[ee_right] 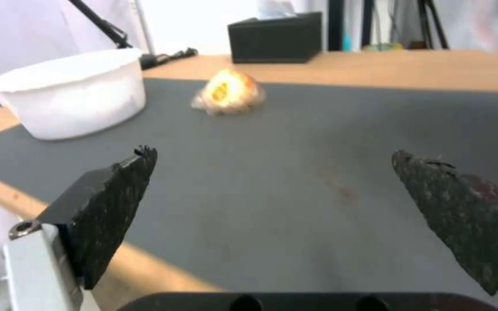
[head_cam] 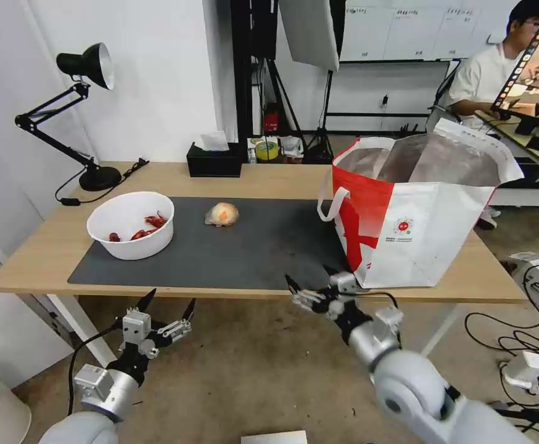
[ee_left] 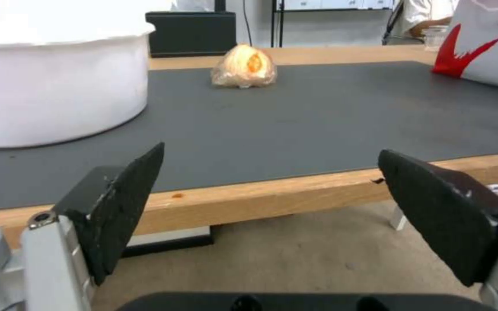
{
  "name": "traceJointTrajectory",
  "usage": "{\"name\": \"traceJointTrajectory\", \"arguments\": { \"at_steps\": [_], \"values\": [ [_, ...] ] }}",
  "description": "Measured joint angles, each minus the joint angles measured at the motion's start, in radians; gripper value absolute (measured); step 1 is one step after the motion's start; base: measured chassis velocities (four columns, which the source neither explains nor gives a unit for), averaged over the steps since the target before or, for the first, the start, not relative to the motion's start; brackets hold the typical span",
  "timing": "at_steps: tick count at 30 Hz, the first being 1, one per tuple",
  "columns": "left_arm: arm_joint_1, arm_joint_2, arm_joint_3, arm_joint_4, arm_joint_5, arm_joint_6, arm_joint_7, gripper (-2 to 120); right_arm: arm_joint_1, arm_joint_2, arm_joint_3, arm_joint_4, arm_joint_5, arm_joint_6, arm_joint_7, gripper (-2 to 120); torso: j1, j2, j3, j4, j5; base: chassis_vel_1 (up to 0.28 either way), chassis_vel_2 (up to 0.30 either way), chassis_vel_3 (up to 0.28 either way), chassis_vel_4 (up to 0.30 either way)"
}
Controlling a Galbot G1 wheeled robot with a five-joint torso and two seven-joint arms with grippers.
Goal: Pick up the trash from the table and place it into the takeout bag.
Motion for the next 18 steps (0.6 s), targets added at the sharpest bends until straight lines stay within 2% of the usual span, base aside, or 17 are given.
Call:
{"name": "traceJointTrajectory", "arguments": {
  "at_steps": [2,5,8,11,16,18],
  "values": [
    [0.002,0.000,-0.003,0.000,0.000,0.000,0.000,100,0.041,0.010,-0.028,-0.020,0.009,-0.001,0.003,100,0.000,0.000,0.000,0.0000,0.0000,0.000,0.000,0.000,0.000],
    [0.011,-0.002,-0.014,0.000,0.000,0.000,-0.001,100,0.184,0.048,-0.119,-0.090,0.038,-0.014,0.030,100,0.000,0.000,0.000,0.0000,0.0000,0.000,0.000,0.000,0.000],
    [0.015,-0.005,-0.018,0.000,0.000,0.000,-0.002,100,0.239,0.066,-0.150,-0.119,0.053,-0.020,0.040,100,0.000,0.000,0.000,-0.0001,0.0001,0.000,0.000,0.000,0.000],
    [0.025,-0.011,-0.023,0.000,0.001,0.000,-0.001,100,0.412,0.127,-0.233,-0.210,0.100,-0.045,0.076,100,0.000,0.000,0.000,0.0001,-0.0002,0.000,0.000,0.000,0.000],
    [0.030,-0.012,-0.027,0.004,0.003,-0.005,-0.001,100,0.545,0.192,-0.297,-0.306,0.173,-0.097,0.127,100,0.000,0.000,0.000,-0.0001,-0.0004,0.000,0.000,0.000,0.000],
    [0.031,-0.012,-0.031,0.005,0.003,-0.007,-0.001,100,0.621,0.246,-0.333,-0.391,0.221,-0.128,0.150,100,0.000,0.000,0.000,-0.0002,0.0000,0.000,0.000,0.000,0.000]
  ]
}}
